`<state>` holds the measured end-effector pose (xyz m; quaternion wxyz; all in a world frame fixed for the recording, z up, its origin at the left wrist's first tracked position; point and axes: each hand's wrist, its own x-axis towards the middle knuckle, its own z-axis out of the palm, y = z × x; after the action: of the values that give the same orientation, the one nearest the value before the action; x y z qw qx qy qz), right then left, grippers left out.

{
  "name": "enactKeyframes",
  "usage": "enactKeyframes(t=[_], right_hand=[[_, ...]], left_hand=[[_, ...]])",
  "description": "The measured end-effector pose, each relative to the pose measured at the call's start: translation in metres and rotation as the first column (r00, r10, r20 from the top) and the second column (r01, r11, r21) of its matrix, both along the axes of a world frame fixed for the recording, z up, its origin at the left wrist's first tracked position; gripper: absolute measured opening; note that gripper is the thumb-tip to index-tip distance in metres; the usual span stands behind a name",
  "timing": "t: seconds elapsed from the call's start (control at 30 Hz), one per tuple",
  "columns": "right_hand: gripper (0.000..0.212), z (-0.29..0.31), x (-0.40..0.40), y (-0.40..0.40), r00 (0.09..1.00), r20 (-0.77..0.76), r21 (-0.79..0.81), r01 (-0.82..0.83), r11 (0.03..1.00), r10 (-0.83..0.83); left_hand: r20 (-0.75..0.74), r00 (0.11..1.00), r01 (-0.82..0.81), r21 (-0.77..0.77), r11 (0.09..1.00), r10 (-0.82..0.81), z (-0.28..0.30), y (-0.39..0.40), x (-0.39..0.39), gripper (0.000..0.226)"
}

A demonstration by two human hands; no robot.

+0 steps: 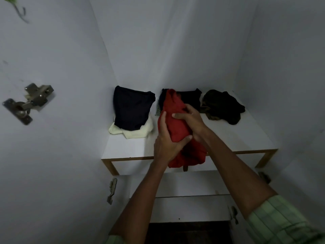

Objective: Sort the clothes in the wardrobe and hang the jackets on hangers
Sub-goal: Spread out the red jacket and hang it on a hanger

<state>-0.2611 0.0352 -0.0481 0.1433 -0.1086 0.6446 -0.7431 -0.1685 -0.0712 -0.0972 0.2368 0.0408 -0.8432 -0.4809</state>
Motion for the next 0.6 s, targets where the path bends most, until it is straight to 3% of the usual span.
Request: enactKeyframes(t=[0.13,0.23,0.3,0.37,0.43,0.47,0.53,0.6], right_hand=[[0.049,0.0,0.003,-0.043,0.942,-0.036,0.0,-0.333,0.943,0.333],[0.053,-0.022,0.01,-0.071,0.868,-0.103,0.156,-0.469,0.869,0.487],[0.067,-0.048,0.007,-0.085,0.862,-0.251,0.449,-0.299,0.842,0.441],[0.088,-0.078,0.002,-0.092,0.8,-0.352,0.786,-0.028,0.617,0.485],[0.102,-0.104,0.001,-0.087,0.754,-0.307,0.92,0.078,0.385,0.58],[0.105,-0.114,0.002,-0.085,0.727,-0.3,0.937,0.103,0.335,0.617],[0.104,-0.125,0.004,-0.079,0.726,-0.353,0.915,0.136,0.38,0.59],[0.102,-0.126,0.005,-0.075,0.784,-0.391,0.858,0.122,0.499,0.481]], left_hand=[[-0.109,0.965,-0.242,-0.006,0.97,0.24,0.005,-0.038,0.009,0.093],[-0.047,0.863,-0.501,0.057,0.864,0.504,-0.009,-0.073,0.017,0.078],[0.064,0.771,-0.637,0.068,0.768,0.634,-0.024,-0.098,0.025,0.08],[0.157,0.656,-0.738,-0.076,0.671,0.738,-0.038,-0.118,0.035,0.087],[0.131,0.568,-0.763,-0.288,0.579,0.813,-0.048,-0.125,0.044,0.094],[0.096,0.562,-0.752,-0.355,0.556,0.821,-0.05,-0.124,0.047,0.095],[0.046,0.617,-0.691,-0.445,0.569,0.786,-0.054,-0.116,0.049,0.09],[-0.007,0.766,-0.561,-0.495,0.663,0.643,-0.06,-0.102,0.046,0.069]])
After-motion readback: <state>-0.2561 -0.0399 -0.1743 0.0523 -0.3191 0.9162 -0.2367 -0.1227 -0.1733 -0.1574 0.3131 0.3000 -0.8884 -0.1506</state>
